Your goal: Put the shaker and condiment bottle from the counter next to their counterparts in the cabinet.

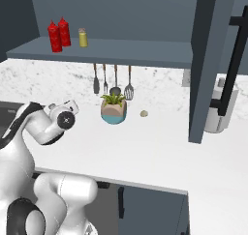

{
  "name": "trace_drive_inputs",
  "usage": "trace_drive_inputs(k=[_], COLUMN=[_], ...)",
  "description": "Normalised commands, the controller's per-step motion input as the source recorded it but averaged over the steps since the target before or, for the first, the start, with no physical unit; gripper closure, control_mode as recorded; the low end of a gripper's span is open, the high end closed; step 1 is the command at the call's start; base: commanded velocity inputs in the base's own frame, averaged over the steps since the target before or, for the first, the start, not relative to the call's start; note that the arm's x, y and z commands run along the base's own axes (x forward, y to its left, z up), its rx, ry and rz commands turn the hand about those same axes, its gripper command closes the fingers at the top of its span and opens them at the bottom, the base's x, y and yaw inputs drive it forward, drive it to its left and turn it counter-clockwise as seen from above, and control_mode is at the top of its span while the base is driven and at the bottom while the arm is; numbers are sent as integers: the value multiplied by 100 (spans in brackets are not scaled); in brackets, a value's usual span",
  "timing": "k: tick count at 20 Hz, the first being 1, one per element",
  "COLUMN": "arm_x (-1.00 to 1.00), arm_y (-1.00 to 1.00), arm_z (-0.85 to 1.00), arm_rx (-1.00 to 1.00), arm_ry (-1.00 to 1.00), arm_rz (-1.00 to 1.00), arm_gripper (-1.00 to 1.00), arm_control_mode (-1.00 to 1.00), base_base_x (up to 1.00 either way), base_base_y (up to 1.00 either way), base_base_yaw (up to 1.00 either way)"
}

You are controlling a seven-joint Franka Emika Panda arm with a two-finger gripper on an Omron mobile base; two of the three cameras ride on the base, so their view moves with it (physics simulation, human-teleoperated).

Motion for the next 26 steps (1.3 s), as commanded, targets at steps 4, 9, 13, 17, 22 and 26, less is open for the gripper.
trace_drive_inputs(k=[4,9,13,17,22,26], arm_x=[-21,-13,-9,-9,-20,-26], arm_y=[0,-7,-18,-26,-31,-32], arm_z=[68,65,66,59,58,53], arm_rx=[0,2,9,12,13,13], arm_ry=[-6,-2,0,0,0,-1], arm_rz=[-8,-11,-16,-18,-16,-15], arm_gripper=[100,100,100,100,100,100], arm_control_mode=[-100,-100,-100,-100,-100,-100], base_base_x=[0,0,0,0,0,0], base_base_y=[0,0,0,0,0,0], base_base_yaw=[0,0,0,0,0,0])
